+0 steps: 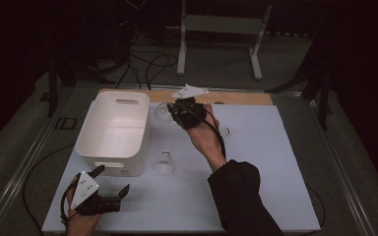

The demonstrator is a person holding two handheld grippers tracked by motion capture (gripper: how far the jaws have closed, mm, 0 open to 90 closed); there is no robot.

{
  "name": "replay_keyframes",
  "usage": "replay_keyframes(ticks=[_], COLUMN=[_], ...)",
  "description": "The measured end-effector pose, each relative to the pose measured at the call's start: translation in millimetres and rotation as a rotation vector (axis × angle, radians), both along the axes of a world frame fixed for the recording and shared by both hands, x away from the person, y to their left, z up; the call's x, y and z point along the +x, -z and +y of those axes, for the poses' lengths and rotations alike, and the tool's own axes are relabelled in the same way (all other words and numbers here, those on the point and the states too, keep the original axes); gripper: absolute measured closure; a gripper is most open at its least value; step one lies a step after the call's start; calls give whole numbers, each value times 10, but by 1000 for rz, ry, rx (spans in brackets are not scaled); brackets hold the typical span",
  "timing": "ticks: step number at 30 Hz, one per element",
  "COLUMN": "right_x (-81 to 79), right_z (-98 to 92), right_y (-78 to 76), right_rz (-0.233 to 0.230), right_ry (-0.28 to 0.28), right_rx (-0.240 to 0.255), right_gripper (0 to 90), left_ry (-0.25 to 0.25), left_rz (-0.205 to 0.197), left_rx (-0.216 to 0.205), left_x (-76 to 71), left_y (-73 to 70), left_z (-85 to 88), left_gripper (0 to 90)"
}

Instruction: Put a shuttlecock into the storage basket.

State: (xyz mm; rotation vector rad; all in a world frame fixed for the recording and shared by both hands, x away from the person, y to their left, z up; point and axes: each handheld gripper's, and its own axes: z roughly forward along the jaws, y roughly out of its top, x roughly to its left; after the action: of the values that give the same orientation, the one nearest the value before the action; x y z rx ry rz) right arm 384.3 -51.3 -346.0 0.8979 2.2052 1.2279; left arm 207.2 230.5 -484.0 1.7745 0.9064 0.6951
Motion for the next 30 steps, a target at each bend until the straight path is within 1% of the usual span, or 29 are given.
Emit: replay_keyframes(ticks=[7, 10, 14, 15, 19, 23, 30], right_x=[-5, -5, -19, -21, -21, -15, -5], right_z=[51, 70, 98, 97, 104, 107, 182], right_y=[-6, -13, -29, -39, -59, -64, -47], right_rz=[2, -1, -4, 0, -7, -7, -2], right_ry=[-5, -15, -13, -17, -18, -21, -32], right_rx=[-1, -2, 8, 3, 13, 5, -1], right_gripper=[889, 889, 889, 889, 889, 890, 889], left_ry=[-2, -2, -1, -1, -1, 1, 1], left_rz=[-1, -2, -2, -2, -2, 1, -2], left_rx=[-6, -6, -6, -6, -8, -5, -11], left_x=[-3, -3, -3, -4, -4, 0, -4], left_y=[1, 1, 1, 1, 1, 1, 2], left_z=[-3, -3, -5, -5, -6, -6, -5], left_gripper=[3, 3, 3, 3, 3, 3, 3])
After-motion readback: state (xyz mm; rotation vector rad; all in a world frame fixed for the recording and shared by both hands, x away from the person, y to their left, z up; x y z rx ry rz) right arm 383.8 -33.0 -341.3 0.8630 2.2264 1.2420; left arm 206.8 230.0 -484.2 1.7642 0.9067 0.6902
